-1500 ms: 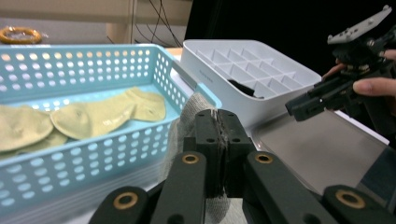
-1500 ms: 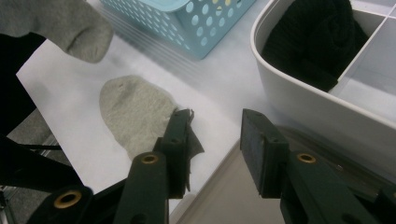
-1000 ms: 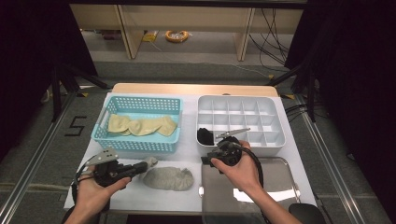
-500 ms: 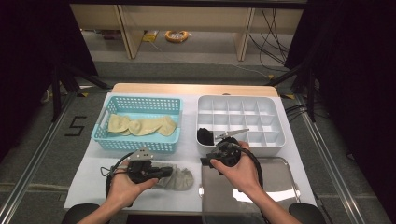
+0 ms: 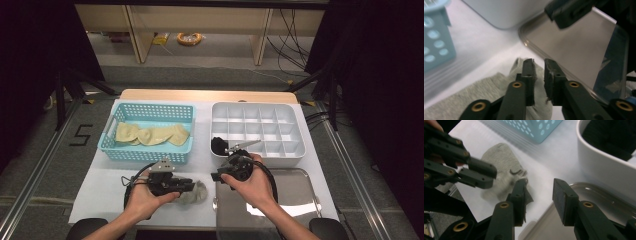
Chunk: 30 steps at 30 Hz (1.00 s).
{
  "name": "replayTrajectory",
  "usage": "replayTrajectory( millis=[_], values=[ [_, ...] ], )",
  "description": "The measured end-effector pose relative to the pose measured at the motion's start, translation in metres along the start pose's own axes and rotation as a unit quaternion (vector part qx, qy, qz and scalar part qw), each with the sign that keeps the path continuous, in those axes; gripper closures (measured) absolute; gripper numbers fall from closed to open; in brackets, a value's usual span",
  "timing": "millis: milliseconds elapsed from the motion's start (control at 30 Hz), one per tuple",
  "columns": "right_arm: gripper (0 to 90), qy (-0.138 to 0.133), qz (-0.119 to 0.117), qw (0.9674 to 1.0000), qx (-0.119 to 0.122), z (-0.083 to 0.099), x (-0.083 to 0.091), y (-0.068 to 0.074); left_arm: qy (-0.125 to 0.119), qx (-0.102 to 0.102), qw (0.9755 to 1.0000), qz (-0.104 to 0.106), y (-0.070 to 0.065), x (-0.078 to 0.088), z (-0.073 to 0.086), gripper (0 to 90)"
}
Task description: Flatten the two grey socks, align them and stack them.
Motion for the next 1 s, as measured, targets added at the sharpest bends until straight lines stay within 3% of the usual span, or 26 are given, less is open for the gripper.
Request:
replayTrajectory(
  millis=[67,167,267,300,400,467,500,533,600,667,700,833,867,1000],
  values=[
    [65.5,0.007,-0.003,1.0000,0.006,0.000,-0.001,0.002,-0.016,0.002,0.9998,-0.007,0.003,0.008,-0.004,71.7],
    [68.5,0.012,-0.006,0.9997,0.018,-0.001,-0.006,0.005,-0.026,0.003,0.9991,-0.034,0.014,0.025,-0.005,70.3],
    [72.0,0.036,-0.003,0.9993,0.001,0.003,-0.011,0.012,-0.020,0.008,0.9984,-0.053,0.026,0.034,0.000,68.7],
    [73.0,0.041,-0.003,0.9992,0.002,0.003,-0.014,0.013,-0.011,0.023,0.9969,-0.075,0.041,0.042,0.010,67.7],
    [74.6,0.051,-0.011,0.9986,0.004,0.005,-0.021,0.018,0.006,0.050,0.9943,-0.094,0.058,0.051,0.025,64.8],
    [74.9,0.059,-0.008,0.9982,0.003,0.006,-0.026,0.019,0.028,0.065,0.9927,-0.097,0.068,0.056,0.037,62.2],
    [74.8,0.067,-0.010,0.9977,-0.001,0.007,-0.029,0.021,0.023,0.078,0.9919,-0.098,0.070,0.055,0.040,61.9],
    [74.8,0.070,-0.012,0.9975,-0.001,0.008,-0.031,0.021,0.034,0.083,0.9912,-0.098,0.072,0.057,0.044,61.8],
    [74.7,0.075,-0.015,0.9971,-0.002,0.009,-0.033,0.022,0.043,0.087,0.9909,-0.094,0.073,0.056,0.048,61.3],
    [74.3,0.080,-0.017,0.9967,0.002,0.013,-0.041,0.025,0.056,0.104,0.9892,-0.087,0.071,0.051,0.053,61.1],
    [74.1,0.086,-0.017,0.9961,-0.007,0.014,-0.043,0.028,0.061,0.103,0.9897,-0.079,0.071,0.049,0.054,61.3],
    [73.3,0.089,-0.016,0.9959,0.001,0.016,-0.052,0.027,0.082,0.095,0.9892,-0.077,0.073,0.042,0.059,63.2],
    [73.2,0.094,-0.011,0.9955,-0.009,0.017,-0.052,0.027,0.094,0.091,0.9889,-0.071,0.074,0.042,0.060,64.0],
    [73.6,0.094,-0.020,0.9954,-0.004,0.018,-0.058,0.028,0.103,0.091,0.9880,-0.070,0.075,0.040,0.061,68.7]
  ],
)
Point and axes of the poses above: each handheld gripper's, and its own axes: x roughly backward along the jaws, z roughly out of its underside, y roughly to its left, the point moved 6 cm from there along -x, roughly forward along the jaws, and after that the axes turned 12 degrees about -x, right-handed, at the moved point
